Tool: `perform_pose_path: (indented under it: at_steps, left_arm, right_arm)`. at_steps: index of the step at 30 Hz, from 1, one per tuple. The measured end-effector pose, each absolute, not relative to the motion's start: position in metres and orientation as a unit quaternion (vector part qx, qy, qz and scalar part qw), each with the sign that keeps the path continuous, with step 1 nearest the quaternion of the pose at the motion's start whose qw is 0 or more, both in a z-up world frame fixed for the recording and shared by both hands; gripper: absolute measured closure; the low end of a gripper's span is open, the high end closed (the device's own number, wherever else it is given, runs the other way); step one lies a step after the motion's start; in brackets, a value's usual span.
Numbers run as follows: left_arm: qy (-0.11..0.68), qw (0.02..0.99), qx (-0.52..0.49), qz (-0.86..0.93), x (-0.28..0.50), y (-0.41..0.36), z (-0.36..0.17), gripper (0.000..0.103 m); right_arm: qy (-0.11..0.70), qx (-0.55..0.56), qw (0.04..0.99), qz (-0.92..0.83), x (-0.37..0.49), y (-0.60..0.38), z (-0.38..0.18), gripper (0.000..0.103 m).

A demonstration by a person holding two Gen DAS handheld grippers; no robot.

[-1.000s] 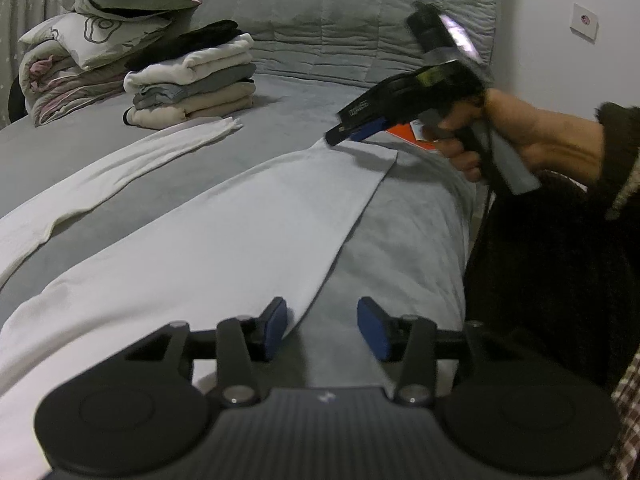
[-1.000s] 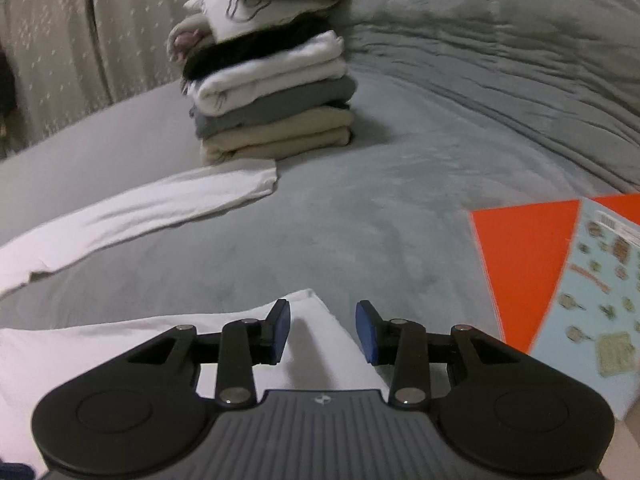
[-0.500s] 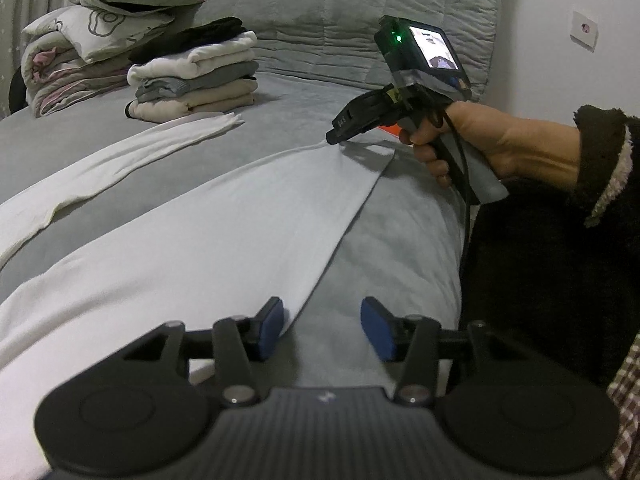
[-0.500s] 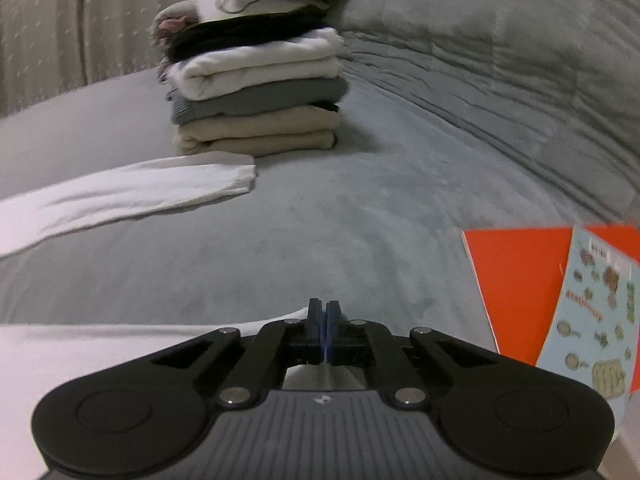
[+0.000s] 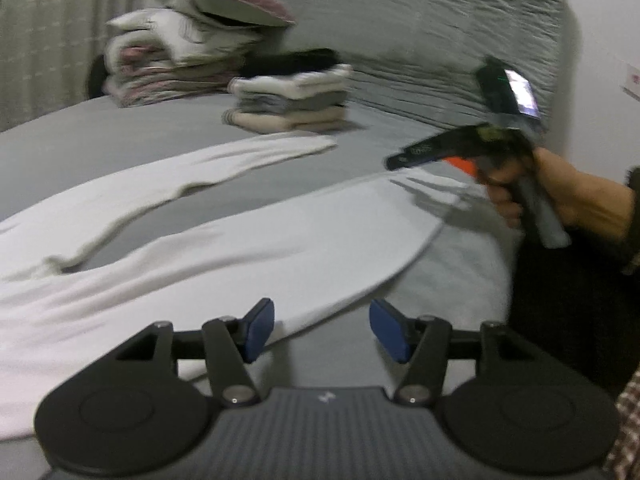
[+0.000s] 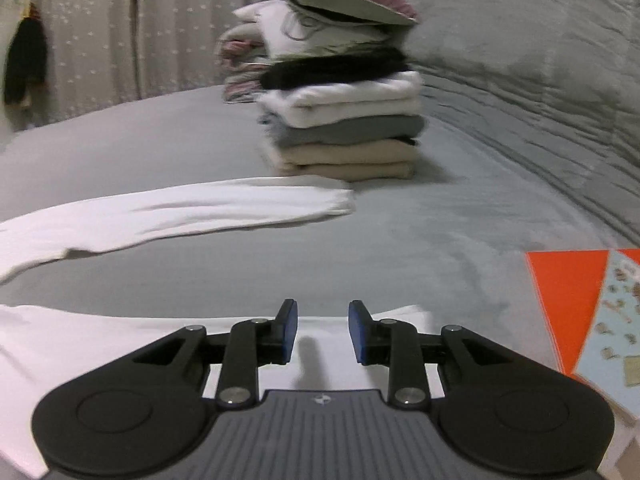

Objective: Fold clothes

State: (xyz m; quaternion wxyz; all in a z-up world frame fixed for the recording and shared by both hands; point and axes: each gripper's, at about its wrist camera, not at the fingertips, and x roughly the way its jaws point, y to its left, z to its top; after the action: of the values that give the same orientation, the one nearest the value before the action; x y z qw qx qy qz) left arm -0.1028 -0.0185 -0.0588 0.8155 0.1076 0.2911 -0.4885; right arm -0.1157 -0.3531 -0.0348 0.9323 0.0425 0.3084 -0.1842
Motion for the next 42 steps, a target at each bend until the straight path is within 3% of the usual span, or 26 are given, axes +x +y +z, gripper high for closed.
perform_pose_path:
  at_steps: [19, 29, 37, 42]
  left_arm:
    - [0.355, 0.899, -0.02, -0.257, -0.055, 0.129, -0.055, 0.033]
    - [0.363, 0.904, -0.175, -0.14, -0.024, 0.219, -0.053, 0.033]
    - [0.359, 0.874, -0.316, -0.086, -0.007, 0.263, -0.07, 0.037]
    - [0.346, 0.866, -0.355, -0.066, 0.001, 0.275, -0.078, 0.047]
  right_arm:
    - [0.326, 0.033, 0.945, -0.002, -0.09, -0.205, -0.041, 0.074]
    - [0.332, 0.019, 0.936, 0.115, -0.088, -0.118, -0.043, 0.074]
    - [0.336, -0.031, 0.917, 0.214, -0.092, -0.06, -0.054, 0.074]
    - [0.334, -0.068, 0.913, 0.225, -0.094, -0.039, -0.064, 0.07]
